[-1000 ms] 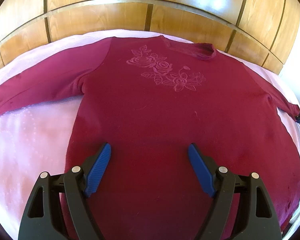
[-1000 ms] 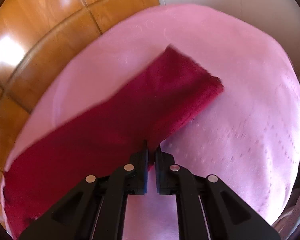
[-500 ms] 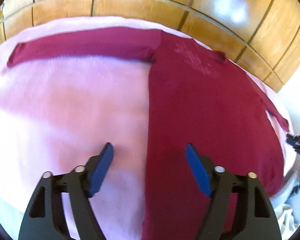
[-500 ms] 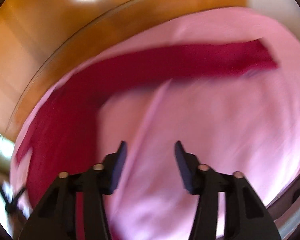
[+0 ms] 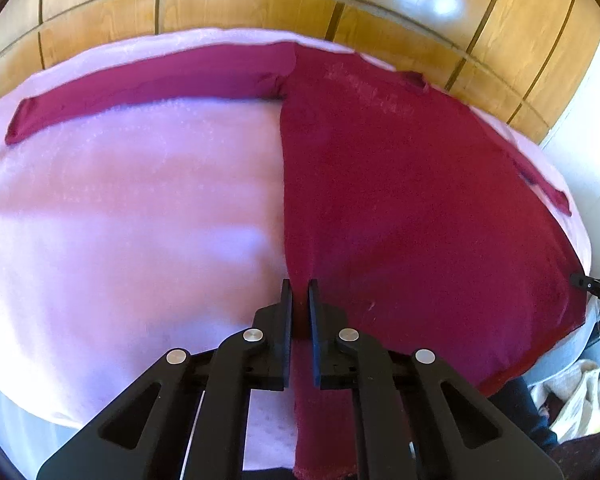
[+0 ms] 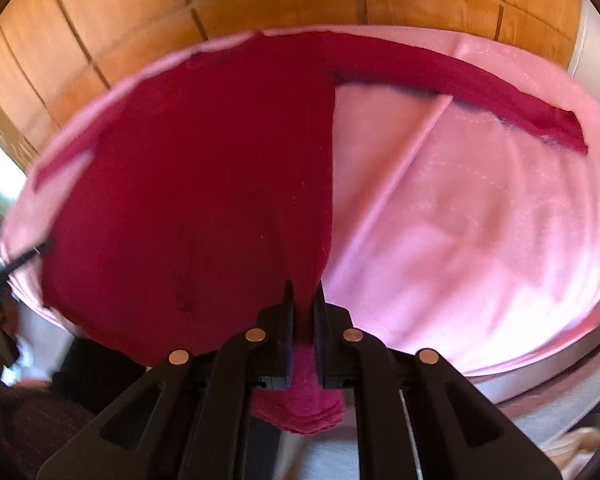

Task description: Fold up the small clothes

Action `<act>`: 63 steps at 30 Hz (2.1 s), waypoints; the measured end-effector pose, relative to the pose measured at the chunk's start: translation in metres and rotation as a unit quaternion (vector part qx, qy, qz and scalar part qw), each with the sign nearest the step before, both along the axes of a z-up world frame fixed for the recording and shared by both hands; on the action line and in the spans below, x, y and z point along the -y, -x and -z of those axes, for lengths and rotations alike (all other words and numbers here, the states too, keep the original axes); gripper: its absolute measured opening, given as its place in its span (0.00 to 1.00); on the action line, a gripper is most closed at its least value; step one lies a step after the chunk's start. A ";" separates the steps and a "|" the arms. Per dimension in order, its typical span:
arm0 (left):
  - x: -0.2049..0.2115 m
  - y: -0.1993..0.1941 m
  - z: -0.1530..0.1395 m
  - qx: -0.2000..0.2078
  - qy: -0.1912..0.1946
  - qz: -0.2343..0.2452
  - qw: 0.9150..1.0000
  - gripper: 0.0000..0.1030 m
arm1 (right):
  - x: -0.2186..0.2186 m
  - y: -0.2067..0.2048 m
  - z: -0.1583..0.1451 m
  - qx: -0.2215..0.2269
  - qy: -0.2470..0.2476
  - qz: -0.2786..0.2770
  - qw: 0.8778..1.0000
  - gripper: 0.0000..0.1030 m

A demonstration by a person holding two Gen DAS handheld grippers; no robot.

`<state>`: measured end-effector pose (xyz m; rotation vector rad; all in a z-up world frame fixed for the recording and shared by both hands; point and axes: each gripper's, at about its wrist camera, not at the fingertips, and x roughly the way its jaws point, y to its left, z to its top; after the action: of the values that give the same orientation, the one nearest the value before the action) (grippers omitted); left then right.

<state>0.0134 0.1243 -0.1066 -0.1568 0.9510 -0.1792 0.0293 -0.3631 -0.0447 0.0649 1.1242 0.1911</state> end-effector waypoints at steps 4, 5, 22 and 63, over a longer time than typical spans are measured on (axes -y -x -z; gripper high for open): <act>-0.002 0.001 -0.012 0.003 -0.002 -0.006 1.000 0.22 | 0.008 -0.004 0.015 -0.029 -0.011 0.006 0.999 0.09; -0.005 0.001 -0.019 0.013 0.001 -0.013 1.000 0.47 | 0.011 -0.008 0.012 -0.030 -0.028 0.008 0.999 0.15; 0.074 -0.106 -0.036 0.038 -0.009 -0.016 0.999 0.81 | 0.278 -0.147 0.033 0.085 -0.256 0.441 0.856 0.65; 0.028 -0.176 -0.070 0.063 0.115 -0.029 0.991 0.84 | -0.244 -0.254 -0.046 0.131 -0.146 -0.119 0.973 0.60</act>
<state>0.1894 0.0962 -0.0367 -0.3821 0.7981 -0.2424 0.2837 -0.1188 0.0014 0.1620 0.8315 0.5632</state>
